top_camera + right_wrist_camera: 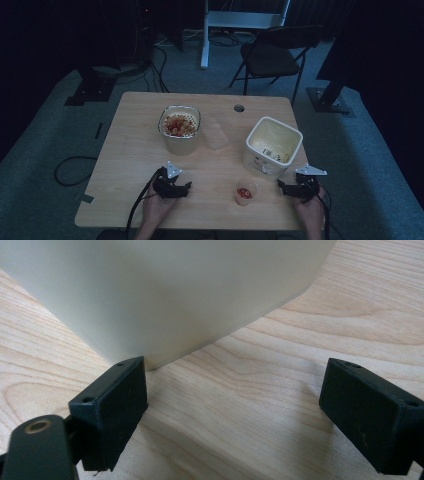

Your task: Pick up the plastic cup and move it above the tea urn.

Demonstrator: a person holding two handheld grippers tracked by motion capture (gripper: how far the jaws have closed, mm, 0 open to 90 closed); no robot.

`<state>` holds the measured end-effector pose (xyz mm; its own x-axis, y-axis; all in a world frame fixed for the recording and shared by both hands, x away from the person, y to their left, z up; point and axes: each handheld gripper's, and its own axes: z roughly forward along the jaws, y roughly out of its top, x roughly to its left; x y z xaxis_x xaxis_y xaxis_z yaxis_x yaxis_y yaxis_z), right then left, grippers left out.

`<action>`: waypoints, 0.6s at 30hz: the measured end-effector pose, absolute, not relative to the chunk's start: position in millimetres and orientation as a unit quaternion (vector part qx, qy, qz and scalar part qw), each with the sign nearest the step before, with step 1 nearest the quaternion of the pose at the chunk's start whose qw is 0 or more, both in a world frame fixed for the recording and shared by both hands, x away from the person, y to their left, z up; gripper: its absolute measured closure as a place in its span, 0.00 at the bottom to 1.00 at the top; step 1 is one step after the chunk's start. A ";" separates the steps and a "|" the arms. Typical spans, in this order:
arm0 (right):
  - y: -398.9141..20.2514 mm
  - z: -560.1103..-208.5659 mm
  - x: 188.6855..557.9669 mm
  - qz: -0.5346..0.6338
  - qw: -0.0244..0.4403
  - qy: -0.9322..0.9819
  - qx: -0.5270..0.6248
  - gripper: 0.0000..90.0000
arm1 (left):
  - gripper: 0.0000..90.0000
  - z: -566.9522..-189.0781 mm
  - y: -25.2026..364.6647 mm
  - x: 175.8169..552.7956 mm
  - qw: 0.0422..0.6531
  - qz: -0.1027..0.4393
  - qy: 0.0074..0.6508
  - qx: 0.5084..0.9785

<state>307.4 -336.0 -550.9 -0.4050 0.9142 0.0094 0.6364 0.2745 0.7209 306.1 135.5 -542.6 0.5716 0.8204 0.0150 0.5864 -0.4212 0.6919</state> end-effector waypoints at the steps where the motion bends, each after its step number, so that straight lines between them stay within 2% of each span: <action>1: -336.0 -550.9 307.4 0.331 0.210 0.770 0.503 0.13 | 0.27 -542.2 134.6 305.9 0.328 0.178 0.428 0.823; 7: -336.0 -550.9 307.5 0.331 0.210 0.770 0.503 0.13 | 0.28 -538.8 131.5 309.0 0.315 0.169 0.429 0.829; 9: -336.0 -550.9 307.5 0.331 0.210 0.770 0.503 0.13 | 0.36 -536.0 127.7 311.0 0.318 0.156 0.422 0.835; 10: -336.0 -550.9 307.4 0.331 0.210 0.770 0.503 0.13 | 0.39 -532.2 122.1 312.3 0.332 0.158 0.412 0.834; 18: -336.0 -550.9 307.4 0.331 0.210 0.770 0.503 0.13 | 0.39 -499.8 77.0 327.9 0.357 0.189 0.321 0.857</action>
<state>307.4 -336.0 -550.9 -0.4048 0.9144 0.0092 0.6363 0.2744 0.7210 327.9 77.0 -499.8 0.7228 0.6845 0.0948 0.4142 -0.5390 0.7335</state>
